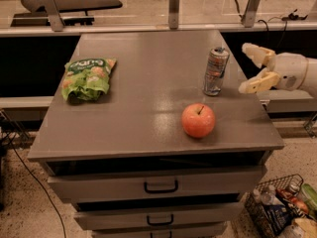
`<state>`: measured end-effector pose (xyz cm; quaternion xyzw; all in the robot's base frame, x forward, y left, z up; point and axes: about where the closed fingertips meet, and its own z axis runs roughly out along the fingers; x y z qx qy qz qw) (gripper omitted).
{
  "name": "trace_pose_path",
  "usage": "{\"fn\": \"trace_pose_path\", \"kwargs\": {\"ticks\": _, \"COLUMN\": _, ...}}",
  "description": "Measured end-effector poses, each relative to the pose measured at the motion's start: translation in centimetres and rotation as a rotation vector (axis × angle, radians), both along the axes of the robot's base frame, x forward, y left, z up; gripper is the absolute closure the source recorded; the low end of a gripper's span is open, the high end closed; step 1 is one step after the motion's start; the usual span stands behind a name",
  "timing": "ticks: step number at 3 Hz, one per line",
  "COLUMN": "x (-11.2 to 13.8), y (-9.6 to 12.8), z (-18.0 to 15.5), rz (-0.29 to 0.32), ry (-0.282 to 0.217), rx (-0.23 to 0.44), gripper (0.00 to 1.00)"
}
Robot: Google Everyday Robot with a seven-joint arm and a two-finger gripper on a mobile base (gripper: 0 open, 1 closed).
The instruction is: Place redbull can upright
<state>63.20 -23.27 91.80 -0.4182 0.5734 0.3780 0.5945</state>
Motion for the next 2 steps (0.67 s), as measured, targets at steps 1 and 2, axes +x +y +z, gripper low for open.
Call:
{"fn": "trace_pose_path", "kwargs": {"ticks": 1, "x": -0.87, "y": -4.38, "z": 2.05, "rz": -0.063, "ry": -0.002, "rx": -0.097, "gripper": 0.00}}
{"fn": "trace_pose_path", "kwargs": {"ticks": 2, "x": -0.64, "y": -4.33, "z": 2.19, "rz": -0.063, "ry": -0.007, "rx": -0.094, "gripper": 0.00}}
